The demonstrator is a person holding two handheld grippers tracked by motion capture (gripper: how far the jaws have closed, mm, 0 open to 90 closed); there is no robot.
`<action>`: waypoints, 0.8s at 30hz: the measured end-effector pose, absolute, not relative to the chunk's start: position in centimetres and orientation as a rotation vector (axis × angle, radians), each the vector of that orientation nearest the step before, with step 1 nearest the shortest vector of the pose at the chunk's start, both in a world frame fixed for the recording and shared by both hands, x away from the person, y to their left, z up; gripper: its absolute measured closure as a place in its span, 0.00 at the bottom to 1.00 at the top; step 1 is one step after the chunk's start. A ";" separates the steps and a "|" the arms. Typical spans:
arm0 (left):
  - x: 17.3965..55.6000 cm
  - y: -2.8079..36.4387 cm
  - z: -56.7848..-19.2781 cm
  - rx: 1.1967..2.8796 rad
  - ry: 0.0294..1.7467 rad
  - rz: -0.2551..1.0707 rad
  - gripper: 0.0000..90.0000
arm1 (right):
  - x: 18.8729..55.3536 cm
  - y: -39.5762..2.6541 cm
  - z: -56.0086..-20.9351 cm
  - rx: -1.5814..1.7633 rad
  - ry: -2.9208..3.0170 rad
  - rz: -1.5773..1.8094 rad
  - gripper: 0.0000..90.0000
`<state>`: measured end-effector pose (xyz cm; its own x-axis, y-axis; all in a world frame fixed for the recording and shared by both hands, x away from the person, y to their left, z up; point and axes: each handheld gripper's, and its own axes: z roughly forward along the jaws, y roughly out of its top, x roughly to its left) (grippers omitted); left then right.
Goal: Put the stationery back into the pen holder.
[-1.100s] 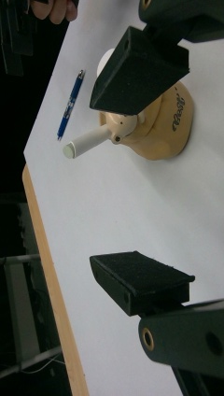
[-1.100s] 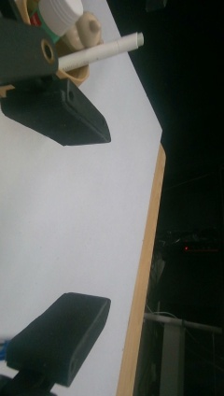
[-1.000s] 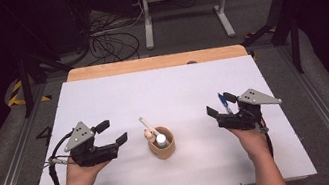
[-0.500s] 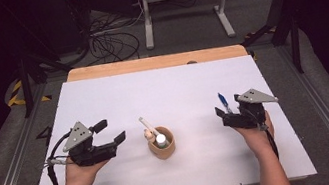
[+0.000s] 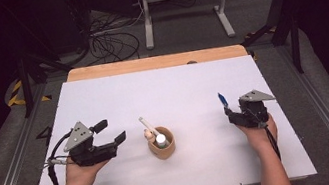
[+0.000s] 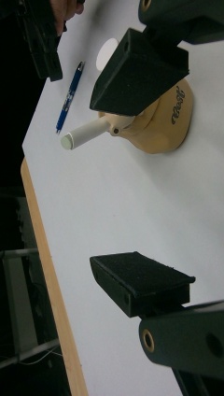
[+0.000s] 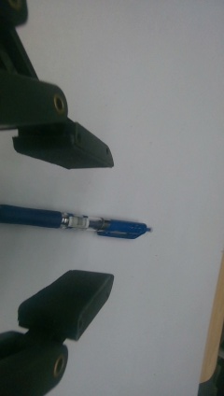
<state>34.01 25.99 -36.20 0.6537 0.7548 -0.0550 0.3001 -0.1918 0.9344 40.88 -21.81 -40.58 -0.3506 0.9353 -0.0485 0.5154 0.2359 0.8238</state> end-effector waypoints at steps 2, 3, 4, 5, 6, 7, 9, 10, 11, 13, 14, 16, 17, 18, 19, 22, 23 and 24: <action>34.0 26.1 -36.2 1.769 0.855 0.514 0.25 | 41.1 -21.8 -40.9 1.351 1.981 0.955 0.50; 34.0 26.1 -36.2 1.767 0.857 0.513 0.25 | 41.2 -21.8 -41.1 1.365 1.990 0.944 0.52; 34.0 26.1 -36.2 1.764 0.858 0.514 0.25 | 41.3 -21.9 -41.2 1.378 1.995 0.936 0.53; 34.0 26.1 -36.1 1.768 0.855 0.518 0.25 | 41.3 -21.9 -41.4 1.389 2.000 0.928 0.55; 33.9 26.1 -36.1 1.764 0.857 0.517 0.25 | 41.4 -21.9 -41.5 1.397 2.007 0.921 0.57; 33.9 26.1 -36.1 1.765 0.857 0.518 0.25 | 41.4 -22.0 -41.5 1.406 2.010 0.917 0.59; 33.9 26.0 -36.1 1.767 0.856 0.519 0.25 | 41.5 -22.0 -41.7 1.422 2.020 0.905 0.61; 33.9 26.0 -36.1 1.767 0.854 0.520 0.25 | 41.5 -21.9 -41.7 1.427 2.024 0.903 0.63; 33.9 26.0 -36.1 1.770 0.851 0.522 0.25 | 41.5 -21.9 -41.8 1.430 2.031 0.898 0.64; 33.9 26.0 -36.1 1.771 0.853 0.520 0.25 | 41.6 -21.9 -41.9 1.433 2.040 0.886 0.65; 33.9 26.0 -36.1 1.771 0.855 0.519 0.25 | 41.7 -21.8 -42.0 1.440 2.043 0.878 0.66; 34.0 26.0 -36.1 1.772 0.856 0.520 0.25 | 41.7 -21.8 -42.1 1.448 2.046 0.870 0.67; 34.0 26.0 -36.1 1.773 0.855 0.521 0.25 | 41.8 -21.8 -42.1 1.449 2.046 0.868 0.68; 33.9 26.0 -36.1 1.773 0.855 0.521 0.25 | 41.8 -21.8 -42.2 1.460 2.046 0.864 0.69; 33.9 26.0 -36.1 1.772 0.855 0.522 0.25 | 41.8 -21.9 -42.2 1.466 2.046 0.861 0.70; 33.9 26.0 -36.1 1.773 0.851 0.526 0.25 | 41.8 -21.9 -42.3 1.478 2.046 0.844 0.71; 33.9 26.0 -36.0 1.773 0.849 0.530 0.25 | 41.9 -21.9 -42.4 1.486 2.050 0.842 0.71; 33.9 26.0 -36.0 1.773 0.850 0.531 0.25 | 41.9 -22.0 -42.4 1.486 2.052 0.839 0.71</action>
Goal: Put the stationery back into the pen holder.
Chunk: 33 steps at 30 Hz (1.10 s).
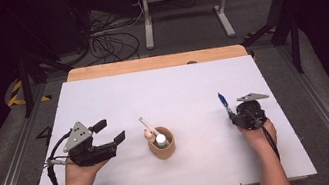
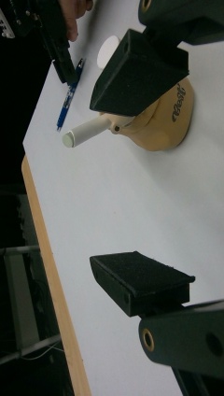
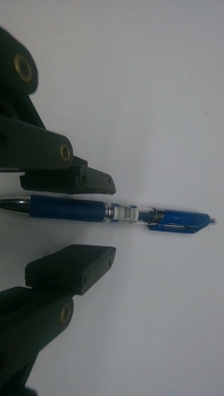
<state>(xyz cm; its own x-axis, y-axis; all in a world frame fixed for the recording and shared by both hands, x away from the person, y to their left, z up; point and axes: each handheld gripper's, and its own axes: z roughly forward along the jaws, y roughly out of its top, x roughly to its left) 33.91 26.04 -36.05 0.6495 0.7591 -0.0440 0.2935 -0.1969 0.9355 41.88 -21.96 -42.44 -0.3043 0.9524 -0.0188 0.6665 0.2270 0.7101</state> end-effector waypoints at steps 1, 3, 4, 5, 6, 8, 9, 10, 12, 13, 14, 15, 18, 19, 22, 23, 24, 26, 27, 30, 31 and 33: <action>33.9 26.0 -36.1 1.773 0.852 0.527 0.25 | 41.9 -21.9 -42.5 1.489 2.054 0.838 0.72; 33.9 26.1 -36.1 1.775 0.855 0.526 0.25 | 41.9 -22.0 -42.6 1.494 2.060 0.834 0.72; 33.9 26.1 -36.1 1.775 0.855 0.527 0.25 | 42.0 -22.0 -42.6 1.494 2.062 0.831 0.73; 33.9 26.1 -36.1 1.775 0.855 0.527 0.25 | 42.0 -22.0 -42.7 1.494 2.067 0.829 0.73; 33.9 26.1 -36.1 1.776 0.854 0.527 0.25 | 42.0 -22.0 -42.7 1.494 2.068 0.828 0.73; 33.9 26.1 -36.1 1.776 0.855 0.528 0.25 | 42.0 -22.0 -42.7 1.496 2.067 0.828 0.73; 33.9 26.1 -36.1 1.774 0.853 0.532 0.25 | 42.0 -22.0 -42.7 1.495 2.067 0.827 0.74; 33.9 26.1 -36.0 1.769 0.856 0.530 0.25 | 42.0 -22.0 -42.7 1.494 2.068 0.827 0.75; 33.9 26.1 -36.0 1.766 0.855 0.535 0.25 | 42.0 -22.0 -42.7 1.493 2.070 0.829 0.77; 33.9 26.2 -36.1 1.768 0.858 0.534 0.25 | 42.0 -21.9 -42.7 1.495 2.072 0.829 0.78; 34.0 26.2 -36.1 1.771 0.857 0.535 0.25 | 42.0 -21.9 -42.7 1.496 2.073 0.831 0.79; 34.0 26.2 -36.1 1.772 0.858 0.535 0.25 | 42.0 -21.9 -42.7 1.493 2.075 0.831 0.79; 33.9 26.1 -36.1 1.775 0.858 0.534 0.25 | 42.0 -21.9 -42.6 1.498 2.086 0.831 0.81; 33.9 26.1 -36.1 1.776 0.858 0.534 0.25 | 41.9 -21.9 -42.6 1.498 2.088 0.829 0.81; 34.0 26.1 -36.2 1.770 0.860 0.533 0.25 | 41.9 -21.8 -42.6 1.498 2.088 0.822 0.82; 34.0 26.1 -36.2 1.770 0.861 0.534 0.25 | 41.9 -21.8 -42.6 1.497 2.090 0.819 0.82; 34.0 26.1 -36.2 1.772 0.862 0.536 0.25 | 41.9 -21.8 -42.6 1.497 2.090 0.819 0.83; 34.0 26.1 -36.2 1.771 0.864 0.533 0.25 | 41.9 -21.8 -42.6 1.497 2.090 0.823 0.84; 34.0 26.1 -36.2 1.772 0.863 0.535 0.25 | 41.9 -21.8 -42.7 1.488 2.095 0.823 0.85; 34.0 26.2 -36.1 1.776 0.858 0.542 0.25 | 41.9 -21.7 -42.7 1.480 2.098 0.818 0.87; 33.9 26.2 -36.0 1.774 0.858 0.544 0.25 | 41.9 -21.7 -42.7 1.482 2.099 0.821 0.87; 33.9 26.2 -36.0 1.773 0.860 0.542 0.25 | 42.0 -21.8 -42.7 1.484 2.099 0.829 0.88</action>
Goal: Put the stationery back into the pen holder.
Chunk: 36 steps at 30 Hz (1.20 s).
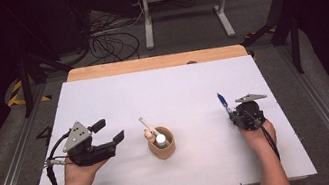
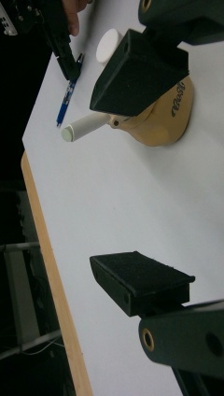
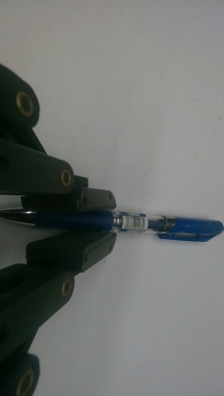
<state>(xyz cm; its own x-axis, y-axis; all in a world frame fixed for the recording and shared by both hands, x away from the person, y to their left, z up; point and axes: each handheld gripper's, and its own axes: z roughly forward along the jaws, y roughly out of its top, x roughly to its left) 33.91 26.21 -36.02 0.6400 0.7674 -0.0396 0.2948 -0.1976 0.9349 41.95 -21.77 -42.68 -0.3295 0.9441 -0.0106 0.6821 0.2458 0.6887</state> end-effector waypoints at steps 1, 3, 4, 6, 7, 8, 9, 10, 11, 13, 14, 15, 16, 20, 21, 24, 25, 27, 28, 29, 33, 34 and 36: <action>33.9 26.2 -36.0 1.772 0.860 0.543 0.25 | 42.0 -21.8 -42.7 1.482 2.099 0.830 0.88; 33.9 26.2 -36.1 1.772 0.862 0.543 0.25 | 42.0 -21.8 -42.7 1.479 2.098 0.830 0.89; 34.0 26.2 -36.1 1.775 0.860 0.543 0.25 | 42.0 -21.7 -42.7 1.477 2.098 0.828 0.89; 34.0 26.2 -36.1 1.776 0.860 0.543 0.25 | 42.0 -21.7 -42.7 1.464 2.097 0.826 0.89; 33.9 26.2 -36.1 1.779 0.861 0.547 0.25 | 42.0 -21.6 -42.7 1.459 2.095 0.824 0.89; 34.0 26.2 -36.1 1.780 0.858 0.554 0.25 | 42.0 -21.6 -42.7 1.460 2.093 0.821 0.89; 33.9 26.2 -36.0 1.780 0.858 0.555 0.25 | 42.0 -21.5 -42.7 1.452 2.093 0.817 0.89; 33.9 26.2 -36.0 1.779 0.860 0.551 0.25 | 42.0 -21.5 -42.7 1.442 2.095 0.818 0.89; 33.9 26.2 -36.0 1.779 0.860 0.552 0.25 | 42.0 -21.4 -42.7 1.436 2.097 0.820 0.89; 33.9 26.2 -36.1 1.779 0.858 0.555 0.25 | 41.9 -21.3 -42.6 1.421 2.101 0.826 0.89; 33.9 26.2 -36.1 1.778 0.857 0.554 0.25 | 41.9 -21.2 -42.6 1.412 2.102 0.832 0.89; 33.9 26.2 -36.1 1.777 0.856 0.554 0.25 | 41.9 -21.1 -42.5 1.404 2.100 0.838 0.89; 33.9 26.2 -36.1 1.776 0.855 0.556 0.25 | 41.8 -21.0 -42.4 1.397 2.097 0.850 0.89; 33.9 26.2 -36.0 1.773 0.855 0.553 0.25 | 41.6 -20.6 -42.0 1.373 2.101 0.906 0.89; 33.9 26.3 -35.9 1.773 0.852 0.558 0.25 | 41.6 -20.4 -41.9 1.374 2.099 0.916 0.89; 33.9 26.3 -35.9 1.770 0.856 0.562 0.26 | 41.4 -20.0 -41.6 1.347 2.102 0.967 0.89; 33.9 26.3 -35.9 1.769 0.857 0.563 0.26 | 41.3 -19.8 -41.4 1.339 2.101 0.981 0.89; 33.9 26.3 -36.0 1.767 0.863 0.561 0.26 | 41.1 -19.5 -41.1 1.319 2.101 1.021 0.89; 33.9 26.2 -36.0 1.766 0.862 0.564 0.26 | 41.1 -19.4 -41.0 1.317 2.099 1.034 0.89; 33.9 26.2 -36.0 1.766 0.861 0.567 0.26 | 41.0 -19.3 -40.9 1.310 2.102 1.050 0.89; 33.9 26.1 -36.1 1.767 0.857 0.575 0.26 | 40.6 -18.7 -40.2 1.277 2.116 1.124 0.89; 33.9 26.2 -36.1 1.770 0.858 0.579 0.26 | 40.5 -18.4 -40.0 1.270 2.119 1.146 0.89; 33.9 26.2 -36.1 1.767 0.861 0.575 0.26 | 40.2 -18.0 -39.5 1.244 2.128 1.186 0.89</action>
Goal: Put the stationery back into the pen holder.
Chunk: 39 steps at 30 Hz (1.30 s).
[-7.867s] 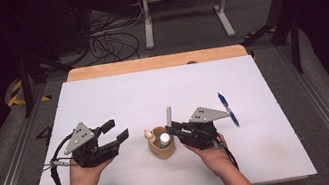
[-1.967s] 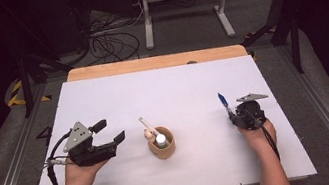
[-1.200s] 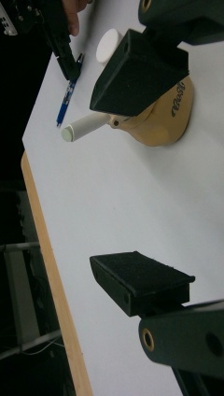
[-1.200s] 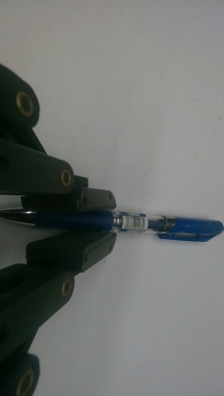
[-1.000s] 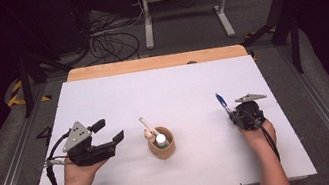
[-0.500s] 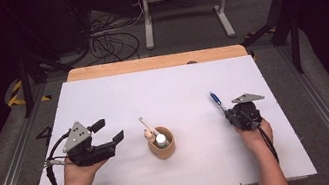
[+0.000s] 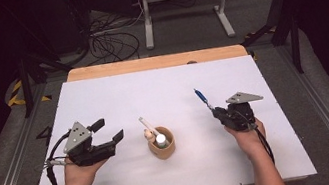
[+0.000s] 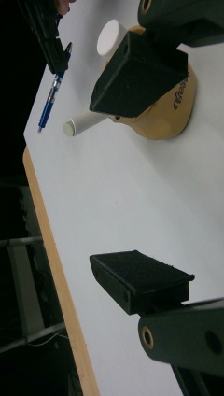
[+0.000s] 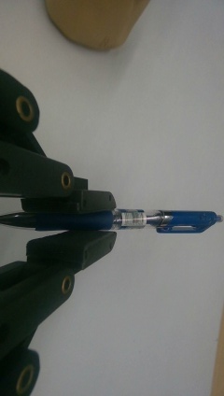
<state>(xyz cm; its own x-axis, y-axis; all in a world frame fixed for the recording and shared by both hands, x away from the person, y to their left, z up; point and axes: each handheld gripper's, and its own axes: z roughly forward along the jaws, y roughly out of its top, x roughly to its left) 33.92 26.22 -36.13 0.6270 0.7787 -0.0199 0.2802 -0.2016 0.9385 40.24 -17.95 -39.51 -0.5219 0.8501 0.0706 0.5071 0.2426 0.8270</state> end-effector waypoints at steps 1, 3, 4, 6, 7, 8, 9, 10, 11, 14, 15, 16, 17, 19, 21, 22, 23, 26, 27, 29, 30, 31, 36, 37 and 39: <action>33.9 26.2 -36.1 1.765 0.861 0.573 0.26 | 40.1 -17.7 -39.3 1.229 2.132 1.198 0.89; 33.9 26.2 -36.1 1.757 0.864 0.569 0.26 | 39.8 -17.2 -38.9 1.210 2.141 1.228 0.89; 33.9 26.3 -36.1 1.756 0.862 0.573 0.26 | 39.7 -17.0 -38.7 1.200 2.147 1.239 0.89; 33.9 26.2 -36.1 1.759 0.859 0.567 0.26 | 39.4 -16.5 -38.4 1.176 2.162 1.258 0.89; 33.9 26.2 -36.1 1.764 0.859 0.567 0.26 | 39.3 -16.3 -38.3 1.169 2.168 1.268 0.89; 33.9 26.2 -36.1 1.764 0.857 0.573 0.26 | 39.2 -16.1 -38.1 1.156 2.172 1.279 0.89; 33.9 26.2 -36.2 1.765 0.857 0.571 0.26 | 39.1 -15.9 -38.0 1.148 2.174 1.290 0.89; 33.9 26.1 -36.2 1.768 0.857 0.571 0.26 | 39.0 -15.8 -37.9 1.141 2.177 1.299 0.89; 33.9 26.1 -36.2 1.766 0.858 0.569 0.26 | 38.9 -15.6 -37.8 1.138 2.182 1.309 0.89; 33.9 26.1 -36.2 1.768 0.858 0.569 0.26 | 38.7 -15.1 -37.6 1.118 2.199 1.329 0.89; 33.9 26.0 -36.2 1.769 0.857 0.567 0.26 | 38.6 -14.9 -37.5 1.112 2.205 1.339 0.89; 33.9 26.1 -36.2 1.774 0.854 0.566 0.26 | 38.5 -14.7 -37.4 1.103 2.207 1.349 0.89; 33.9 26.0 -36.3 1.771 0.856 0.563 0.26 | 38.4 -14.5 -37.3 1.095 2.211 1.353 0.89; 33.9 26.0 -36.3 1.773 0.854 0.565 0.26 | 38.3 -14.1 -37.2 1.076 2.224 1.360 0.89; 33.9 26.0 -36.3 1.774 0.854 0.565 0.26 | 38.1 -13.7 -37.1 1.061 2.234 1.370 0.89; 33.9 25.9 -36.3 1.773 0.855 0.565 0.26 | 38.1 -13.5 -37.1 1.052 2.239 1.374 0.89; 33.9 25.9 -36.3 1.774 0.853 0.566 0.26 | 38.0 -13.3 -37.1 1.045 2.247 1.376 0.89; 33.9 25.9 -36.3 1.772 0.852 0.564 0.26 | 37.8 -12.8 -37.0 1.025 2.261 1.387 0.89; 33.9 25.8 -36.3 1.771 0.853 0.560 0.26 | 37.8 -12.7 -37.0 1.019 2.264 1.393 0.89; 33.9 25.8 -36.3 1.771 0.852 0.562 0.26 | 37.6 -12.4 -36.9 1.009 2.273 1.401 0.89; 33.9 25.8 -36.3 1.773 0.853 0.563 0.26 | 37.6 -12.2 -36.8 0.996 2.283 1.404 0.89; 33.9 25.8 -36.3 1.774 0.853 0.562 0.26 | 37.6 -12.1 -36.8 0.990 2.289 1.403 0.89; 34.0 25.6 -36.2 1.777 0.855 0.568 0.26 | 37.6 -11.4 -36.6 0.964 2.321 1.408 0.89; 34.0 25.6 -36.2 1.774 0.850 0.569 0.26 | 37.5 -11.3 -36.5 0.956 2.325 1.408 0.89; 34.0 25.5 -36.1 1.779 0.847 0.573 0.26 | 37.4 -11.1 -36.2 0.942 2.333 1.418 0.89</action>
<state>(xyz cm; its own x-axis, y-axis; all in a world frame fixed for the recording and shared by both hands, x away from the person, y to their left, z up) 34.00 25.50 -36.07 0.6368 0.7709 -0.0118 0.2762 -0.2139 0.9370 37.40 -11.11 -36.18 -0.7587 0.6416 0.1127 0.3955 0.3161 0.8624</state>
